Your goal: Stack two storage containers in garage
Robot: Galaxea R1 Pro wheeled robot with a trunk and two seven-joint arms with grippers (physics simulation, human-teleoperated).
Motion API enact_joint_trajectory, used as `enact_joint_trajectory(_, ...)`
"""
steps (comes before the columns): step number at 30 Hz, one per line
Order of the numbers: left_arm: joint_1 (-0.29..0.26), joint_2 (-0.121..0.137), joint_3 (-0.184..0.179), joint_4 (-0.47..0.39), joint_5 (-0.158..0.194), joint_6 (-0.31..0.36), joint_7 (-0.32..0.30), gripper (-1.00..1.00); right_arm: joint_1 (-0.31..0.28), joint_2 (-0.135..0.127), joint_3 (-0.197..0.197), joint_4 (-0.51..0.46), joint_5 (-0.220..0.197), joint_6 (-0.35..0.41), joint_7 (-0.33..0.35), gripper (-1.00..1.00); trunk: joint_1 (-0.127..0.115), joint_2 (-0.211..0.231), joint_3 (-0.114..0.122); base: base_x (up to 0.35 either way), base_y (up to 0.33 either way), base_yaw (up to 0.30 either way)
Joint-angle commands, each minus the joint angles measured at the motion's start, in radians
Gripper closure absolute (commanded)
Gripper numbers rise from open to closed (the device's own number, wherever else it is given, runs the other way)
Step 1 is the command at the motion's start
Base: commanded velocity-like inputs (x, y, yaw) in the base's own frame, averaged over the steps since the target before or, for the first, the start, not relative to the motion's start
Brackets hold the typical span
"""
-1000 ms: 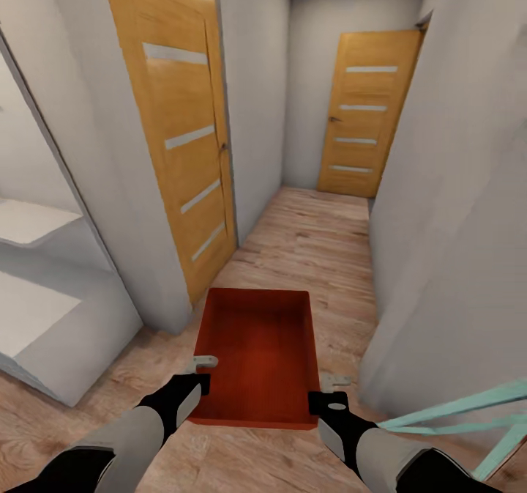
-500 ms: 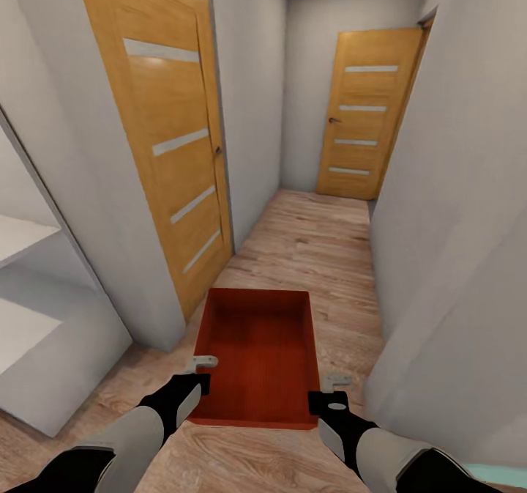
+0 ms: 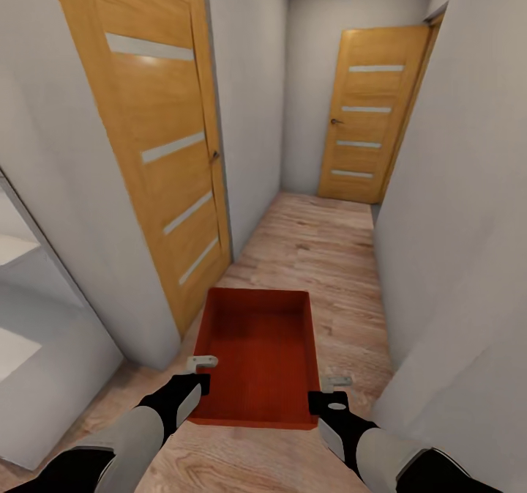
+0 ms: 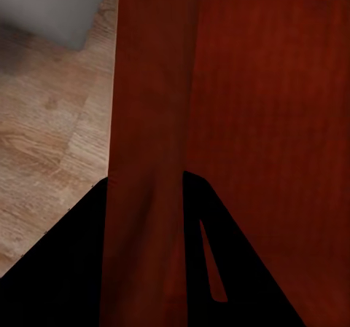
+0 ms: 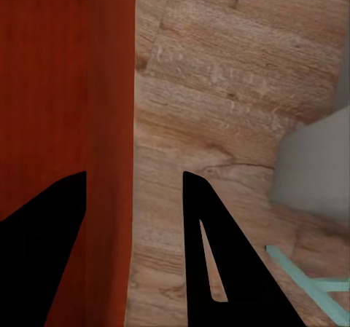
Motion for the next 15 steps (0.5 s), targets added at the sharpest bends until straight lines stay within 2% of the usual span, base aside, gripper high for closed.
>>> enact_joint_trajectory(1, 0.000, 0.000, -0.004, 0.002, 0.007, 0.007, 0.006, 1.00, -0.001, 0.001, -0.005, -0.010, 0.002, -0.011, -0.004, 1.00, 0.001, -0.002, -0.002, 0.323, 0.000, 0.000)
enact_joint_trajectory(15, 0.000, 0.000, -0.004, 0.002, 0.007, 0.008, 0.005, 1.00, -0.001, 0.001, -0.005, -0.010, 0.002, -0.011, -0.004, 1.00, 0.001, -0.002, -0.002, 0.323, 0.000, -0.008)
